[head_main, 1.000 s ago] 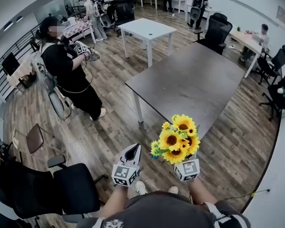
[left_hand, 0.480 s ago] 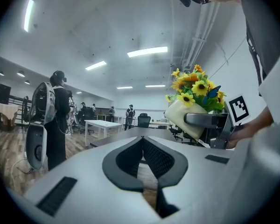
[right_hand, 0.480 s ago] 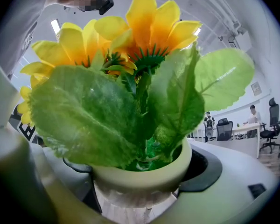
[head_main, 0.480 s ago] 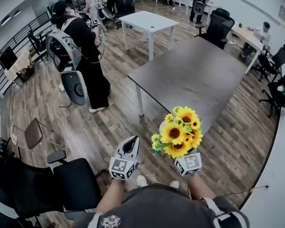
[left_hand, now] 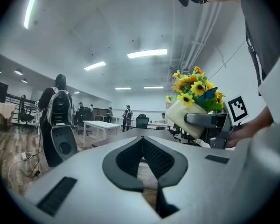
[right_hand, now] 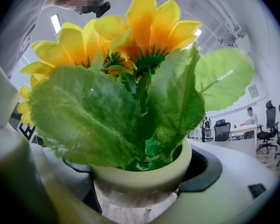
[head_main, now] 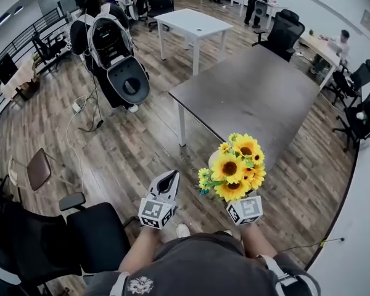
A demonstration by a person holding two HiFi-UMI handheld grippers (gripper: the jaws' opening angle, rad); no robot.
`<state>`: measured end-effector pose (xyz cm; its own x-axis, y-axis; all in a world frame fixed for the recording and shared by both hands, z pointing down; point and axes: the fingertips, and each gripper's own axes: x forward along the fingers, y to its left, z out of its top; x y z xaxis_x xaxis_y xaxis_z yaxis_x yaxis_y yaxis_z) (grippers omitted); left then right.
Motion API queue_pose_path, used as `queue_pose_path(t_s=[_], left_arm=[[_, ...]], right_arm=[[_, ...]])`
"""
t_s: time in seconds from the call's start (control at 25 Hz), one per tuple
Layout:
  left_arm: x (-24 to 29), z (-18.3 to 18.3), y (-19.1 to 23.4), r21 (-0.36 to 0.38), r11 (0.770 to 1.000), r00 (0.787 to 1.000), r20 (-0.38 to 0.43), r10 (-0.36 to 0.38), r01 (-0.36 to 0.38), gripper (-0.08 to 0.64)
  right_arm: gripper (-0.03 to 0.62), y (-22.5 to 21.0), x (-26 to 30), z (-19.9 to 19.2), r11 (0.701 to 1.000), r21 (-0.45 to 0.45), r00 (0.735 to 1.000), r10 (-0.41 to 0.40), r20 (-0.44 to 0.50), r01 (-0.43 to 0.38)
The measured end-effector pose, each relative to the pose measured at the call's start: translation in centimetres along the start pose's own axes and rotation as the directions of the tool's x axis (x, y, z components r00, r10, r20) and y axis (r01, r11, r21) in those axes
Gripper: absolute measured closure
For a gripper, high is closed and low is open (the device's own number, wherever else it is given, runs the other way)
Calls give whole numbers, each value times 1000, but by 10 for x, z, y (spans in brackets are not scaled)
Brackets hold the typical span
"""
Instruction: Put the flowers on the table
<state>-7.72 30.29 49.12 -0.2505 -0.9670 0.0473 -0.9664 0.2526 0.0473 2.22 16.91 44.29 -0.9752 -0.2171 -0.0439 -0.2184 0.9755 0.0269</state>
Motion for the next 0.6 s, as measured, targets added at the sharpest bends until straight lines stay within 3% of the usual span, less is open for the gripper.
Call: queue_pose_path(t_s=[0.36, 0.6], left_arm=[[-4, -4, 16, -3, 1000, 1000, -7, -4, 4, 554], [21, -5, 17, 1, 1000, 1000, -22, -14, 14, 554]], right_arm=[[61, -2, 7, -9, 999, -1, 999, -35, -31, 35], [61, -30, 25, -18, 999, 8, 998, -45, -47, 46]])
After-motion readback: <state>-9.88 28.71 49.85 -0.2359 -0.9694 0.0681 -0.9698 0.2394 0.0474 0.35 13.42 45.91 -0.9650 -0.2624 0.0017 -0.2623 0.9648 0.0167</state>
